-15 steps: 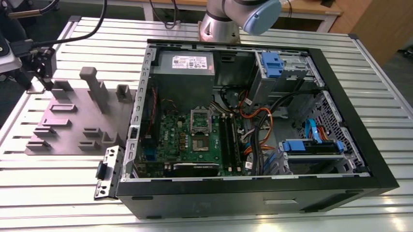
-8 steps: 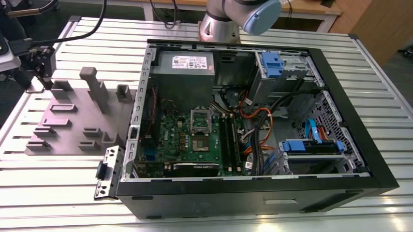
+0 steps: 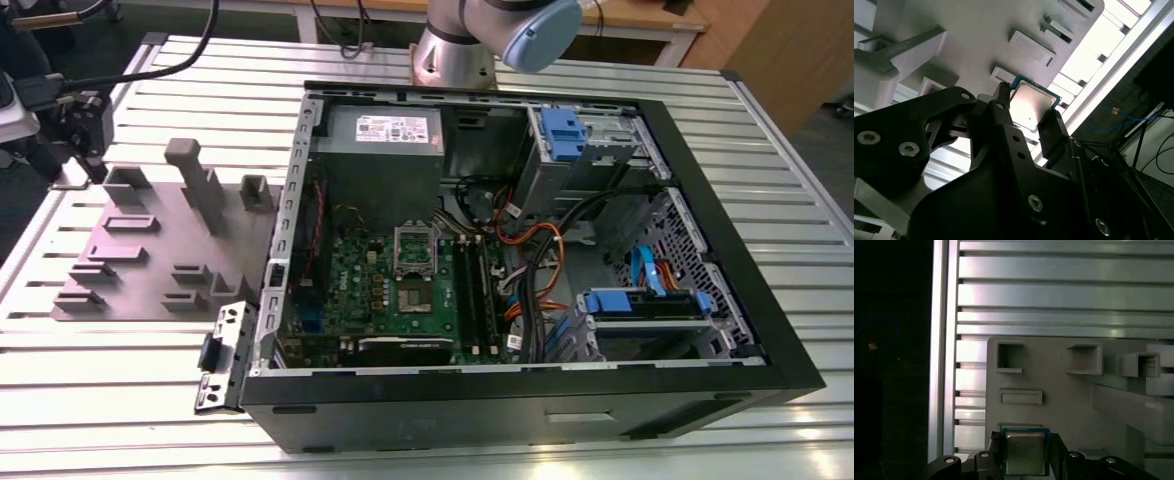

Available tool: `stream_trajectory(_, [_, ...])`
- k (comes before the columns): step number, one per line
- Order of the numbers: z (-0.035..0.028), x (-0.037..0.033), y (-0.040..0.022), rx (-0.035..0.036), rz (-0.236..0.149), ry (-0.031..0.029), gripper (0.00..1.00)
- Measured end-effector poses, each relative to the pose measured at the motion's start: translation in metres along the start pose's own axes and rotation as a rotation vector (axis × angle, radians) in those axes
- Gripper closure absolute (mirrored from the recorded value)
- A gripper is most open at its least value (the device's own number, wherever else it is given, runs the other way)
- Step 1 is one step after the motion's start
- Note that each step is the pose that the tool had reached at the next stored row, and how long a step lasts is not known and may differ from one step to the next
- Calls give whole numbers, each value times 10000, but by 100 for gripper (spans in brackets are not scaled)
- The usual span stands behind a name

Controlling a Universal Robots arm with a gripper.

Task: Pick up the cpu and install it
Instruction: 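Pick up the cpu and move it towards the insertion slot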

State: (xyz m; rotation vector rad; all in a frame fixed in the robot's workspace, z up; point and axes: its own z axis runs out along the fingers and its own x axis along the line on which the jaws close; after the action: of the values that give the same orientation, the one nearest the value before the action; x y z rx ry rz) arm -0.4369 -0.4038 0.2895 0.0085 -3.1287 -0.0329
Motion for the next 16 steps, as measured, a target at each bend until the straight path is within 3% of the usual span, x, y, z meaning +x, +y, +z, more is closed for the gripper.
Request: stream_trajectory(16, [-134,2,3,-1,0,-2,53])
